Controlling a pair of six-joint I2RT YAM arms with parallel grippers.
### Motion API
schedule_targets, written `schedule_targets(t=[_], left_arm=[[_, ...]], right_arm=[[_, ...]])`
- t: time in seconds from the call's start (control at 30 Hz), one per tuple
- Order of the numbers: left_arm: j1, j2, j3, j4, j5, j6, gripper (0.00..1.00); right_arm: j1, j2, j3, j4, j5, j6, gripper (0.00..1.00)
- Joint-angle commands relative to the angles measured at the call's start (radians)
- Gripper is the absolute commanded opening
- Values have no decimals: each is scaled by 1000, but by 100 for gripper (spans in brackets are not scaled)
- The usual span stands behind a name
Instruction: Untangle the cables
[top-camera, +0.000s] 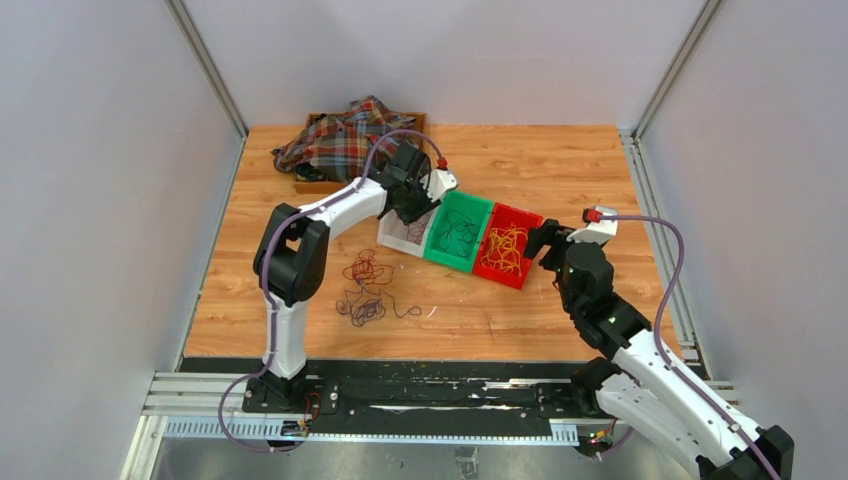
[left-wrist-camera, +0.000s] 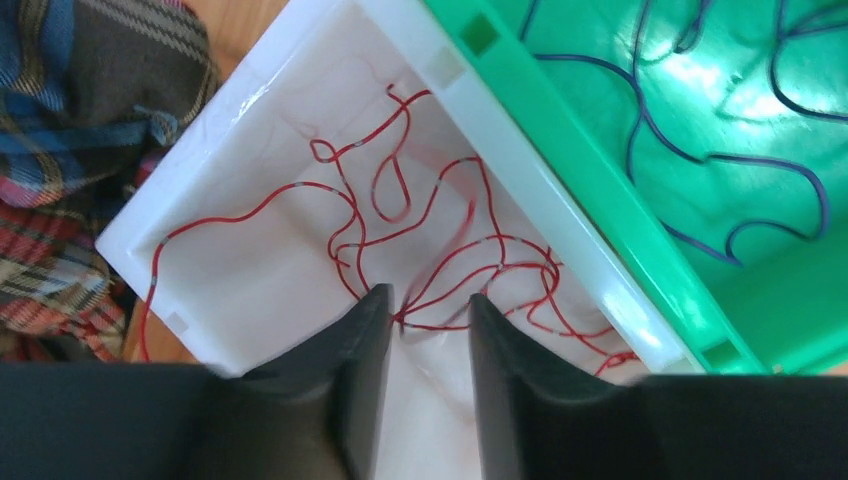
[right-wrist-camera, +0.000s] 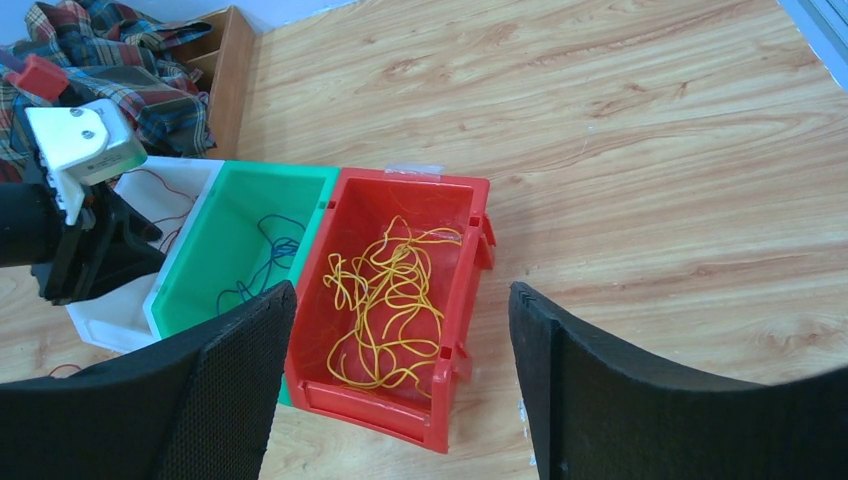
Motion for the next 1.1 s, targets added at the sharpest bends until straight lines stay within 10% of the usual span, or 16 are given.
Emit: schedule_targets(t=[0.0, 0.3, 1.07], left_arm=[[0, -110, 27, -56, 78, -23, 48], [20, -219, 142, -280, 195, -17, 90], [224, -32, 179, -100, 254, -445, 60]], right_arm=[[-14, 2, 19, -5, -7, 21, 77], [-14, -6, 23, -10, -23, 21, 77], [-15, 10, -2, 14, -41, 37, 77]])
